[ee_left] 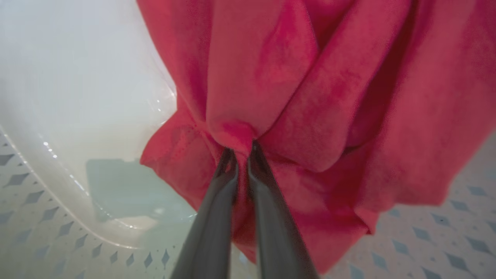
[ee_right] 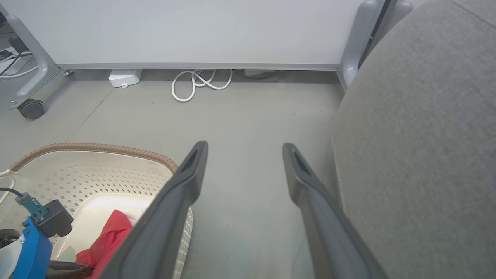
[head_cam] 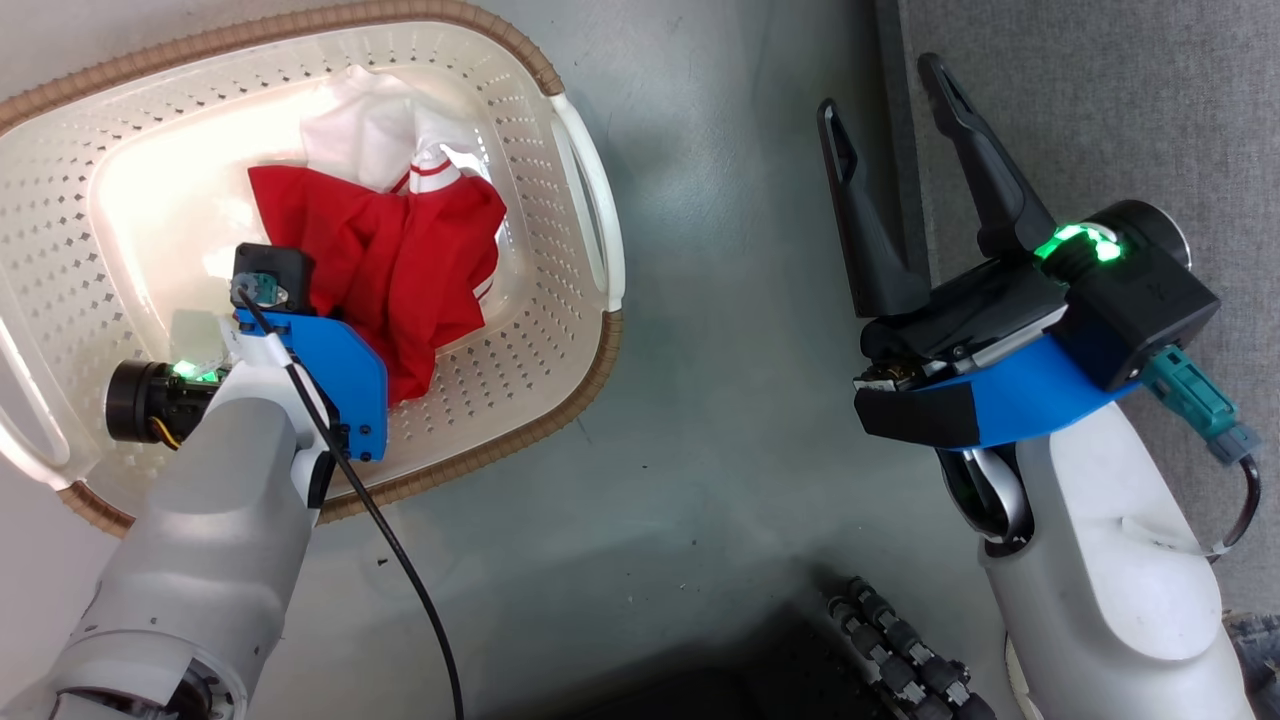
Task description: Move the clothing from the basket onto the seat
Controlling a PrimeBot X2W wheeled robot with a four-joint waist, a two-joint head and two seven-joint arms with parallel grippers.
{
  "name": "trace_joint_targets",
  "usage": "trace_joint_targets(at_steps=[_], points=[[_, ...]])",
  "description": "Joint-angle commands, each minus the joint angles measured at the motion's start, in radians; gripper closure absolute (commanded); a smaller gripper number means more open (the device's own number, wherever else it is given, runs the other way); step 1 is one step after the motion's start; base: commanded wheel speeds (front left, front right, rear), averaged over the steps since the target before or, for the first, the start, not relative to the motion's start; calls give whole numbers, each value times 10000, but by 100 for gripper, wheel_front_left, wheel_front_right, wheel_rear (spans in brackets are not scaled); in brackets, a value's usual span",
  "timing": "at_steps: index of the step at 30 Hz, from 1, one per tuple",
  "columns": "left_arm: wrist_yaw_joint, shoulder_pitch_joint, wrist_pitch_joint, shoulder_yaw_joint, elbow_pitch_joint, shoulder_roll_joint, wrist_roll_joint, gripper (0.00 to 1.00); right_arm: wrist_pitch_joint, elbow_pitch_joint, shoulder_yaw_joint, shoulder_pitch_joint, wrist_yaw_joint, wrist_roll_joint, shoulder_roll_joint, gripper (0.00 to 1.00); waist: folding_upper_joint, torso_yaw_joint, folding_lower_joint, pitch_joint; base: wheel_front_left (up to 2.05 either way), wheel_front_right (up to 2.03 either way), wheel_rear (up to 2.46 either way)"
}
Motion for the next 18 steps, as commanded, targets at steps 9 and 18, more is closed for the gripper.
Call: trace_joint_targets(at_steps=[9, 18], points=[[-121, -45, -140, -85, 42, 21, -89, 100, -34, 82, 8, -189, 1, 64, 12, 0, 0, 16, 0, -102, 0, 0, 0], [-371, 138, -558, -186, 50, -151, -165, 100, -44, 479, 33, -218, 1, -76, 10, 0, 0, 199, 0, -917, 0, 0, 0]])
